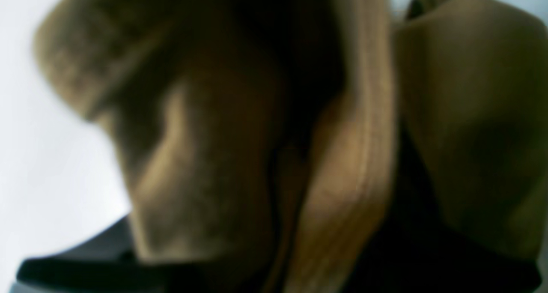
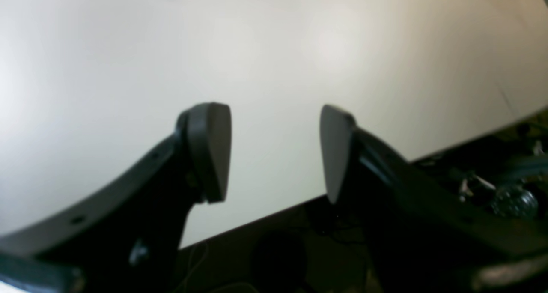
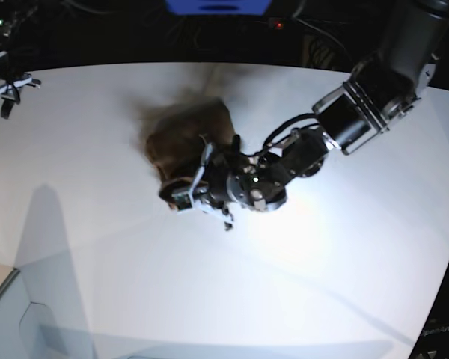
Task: Layout the t-shirt on the table in an organized manner, then fold the t-shirt properly
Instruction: 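Hold the bundle with the left gripper and flatten it into a square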
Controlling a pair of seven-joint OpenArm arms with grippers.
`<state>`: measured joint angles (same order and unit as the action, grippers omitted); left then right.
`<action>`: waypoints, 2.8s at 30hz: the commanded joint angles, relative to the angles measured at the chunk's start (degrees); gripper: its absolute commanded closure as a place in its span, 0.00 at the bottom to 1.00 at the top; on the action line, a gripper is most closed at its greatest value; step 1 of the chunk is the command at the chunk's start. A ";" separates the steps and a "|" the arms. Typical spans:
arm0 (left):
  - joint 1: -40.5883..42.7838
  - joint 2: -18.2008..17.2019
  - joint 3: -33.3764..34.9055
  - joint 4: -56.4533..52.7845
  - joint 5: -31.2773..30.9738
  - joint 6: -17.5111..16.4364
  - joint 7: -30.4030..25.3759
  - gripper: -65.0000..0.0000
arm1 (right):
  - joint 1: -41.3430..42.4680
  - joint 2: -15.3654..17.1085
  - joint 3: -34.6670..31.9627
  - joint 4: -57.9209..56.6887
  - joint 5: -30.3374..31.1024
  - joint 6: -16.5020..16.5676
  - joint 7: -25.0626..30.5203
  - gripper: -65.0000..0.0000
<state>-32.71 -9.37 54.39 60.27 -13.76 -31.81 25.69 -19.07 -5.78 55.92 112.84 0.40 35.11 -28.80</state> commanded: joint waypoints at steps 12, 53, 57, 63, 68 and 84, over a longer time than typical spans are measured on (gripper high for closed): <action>-1.44 6.60 -4.15 -4.75 18.20 -4.71 -2.00 0.83 | -0.84 -3.22 2.94 1.05 0.78 0.01 1.15 0.48; 7.43 7.21 -30.08 21.09 37.54 -4.71 -1.82 0.03 | -3.22 -3.22 -1.90 1.05 0.87 0.10 1.15 0.48; 12.97 5.45 -36.76 26.72 37.54 -4.71 0.72 0.03 | -2.78 -3.22 -6.65 1.05 0.87 0.10 1.15 0.48; 24.66 2.46 -53.91 35.16 37.01 -4.71 8.55 0.03 | -0.31 -3.22 -16.67 0.00 0.78 0.10 1.15 0.48; 36.62 1.23 -70.26 42.45 36.92 -4.80 8.46 0.03 | 4.17 -2.09 -24.05 -5.98 0.61 0.10 1.24 0.48; 53.24 1.94 -91.80 47.91 36.84 -4.80 8.81 0.03 | 6.10 -1.12 -42.43 -14.77 0.78 0.10 1.41 0.48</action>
<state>20.64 -6.81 -37.08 107.00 23.11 -37.15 35.35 -13.23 -6.81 13.56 97.17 0.34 35.11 -28.67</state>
